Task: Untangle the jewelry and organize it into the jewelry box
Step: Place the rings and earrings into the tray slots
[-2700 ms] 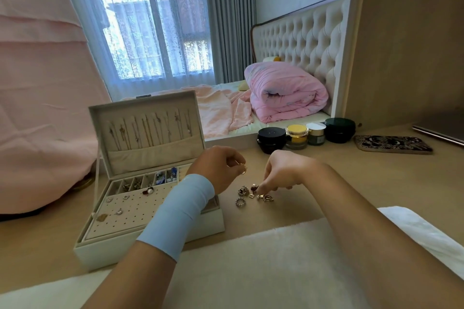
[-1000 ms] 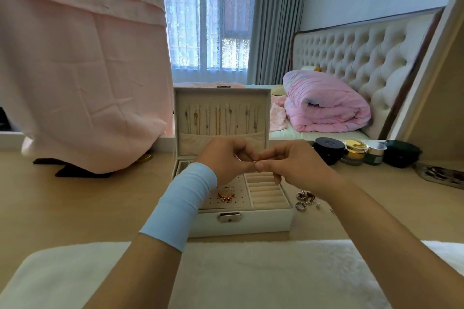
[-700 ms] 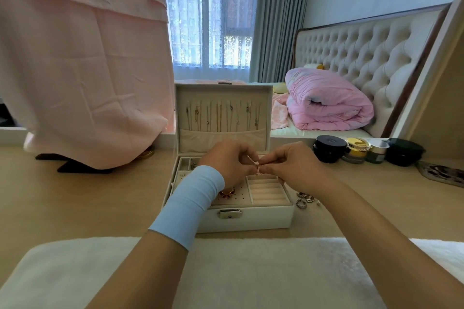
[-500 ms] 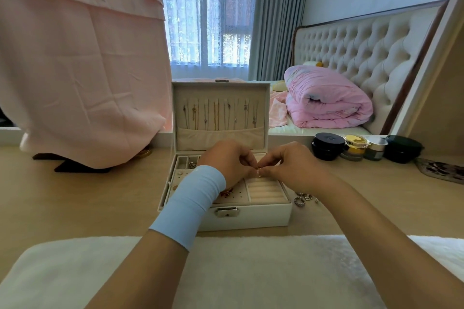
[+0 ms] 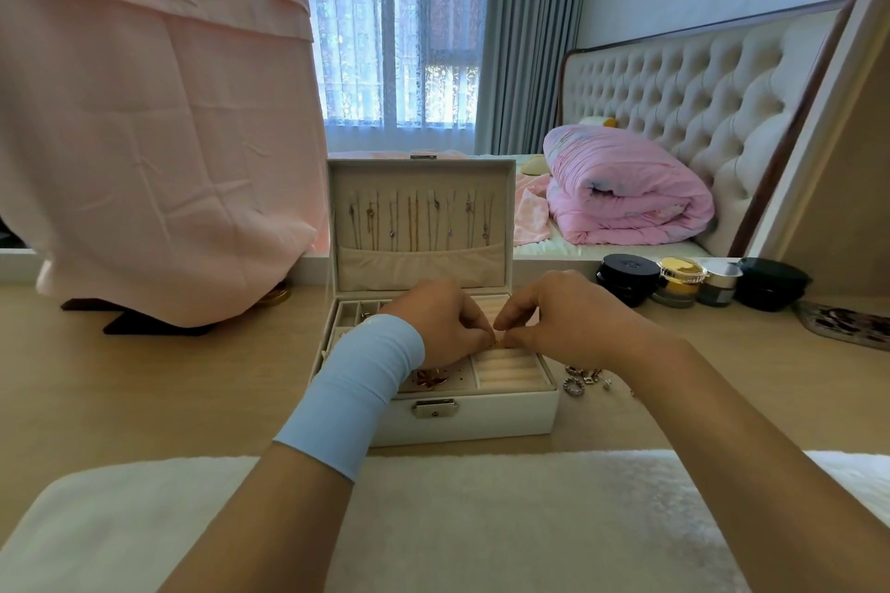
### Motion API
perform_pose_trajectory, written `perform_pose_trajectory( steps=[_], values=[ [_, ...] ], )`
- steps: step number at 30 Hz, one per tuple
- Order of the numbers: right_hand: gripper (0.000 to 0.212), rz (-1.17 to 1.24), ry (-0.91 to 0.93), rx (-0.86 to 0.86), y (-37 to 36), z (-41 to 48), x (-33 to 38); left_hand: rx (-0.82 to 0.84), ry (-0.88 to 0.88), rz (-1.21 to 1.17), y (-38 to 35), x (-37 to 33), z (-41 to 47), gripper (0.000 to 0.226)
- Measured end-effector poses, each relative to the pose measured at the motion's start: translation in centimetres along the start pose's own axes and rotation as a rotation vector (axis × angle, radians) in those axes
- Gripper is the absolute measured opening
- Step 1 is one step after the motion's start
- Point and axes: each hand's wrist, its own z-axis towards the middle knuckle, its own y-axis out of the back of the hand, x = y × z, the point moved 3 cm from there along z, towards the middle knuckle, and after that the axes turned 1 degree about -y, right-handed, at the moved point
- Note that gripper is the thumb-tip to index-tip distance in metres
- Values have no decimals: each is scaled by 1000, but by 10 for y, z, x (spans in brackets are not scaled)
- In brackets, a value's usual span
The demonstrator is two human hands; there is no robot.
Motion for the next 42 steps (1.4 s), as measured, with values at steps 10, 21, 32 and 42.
perform_pose_trajectory(
  steps=[10,21,32,42],
  values=[
    [9,-20,9,-1,-9,2,7,193,42,91,40,5,-24,14],
    [24,291,37,-54,11,-3,6,112,59,-97,36,9,-17,2],
    [19,825,-72,-163,16,-5,6,-314,2,-913,17,-5,-10,12],
    [12,892,-118,-170,4,1,0,-440,-1,-975,6,-2,-1,11]
  ],
)
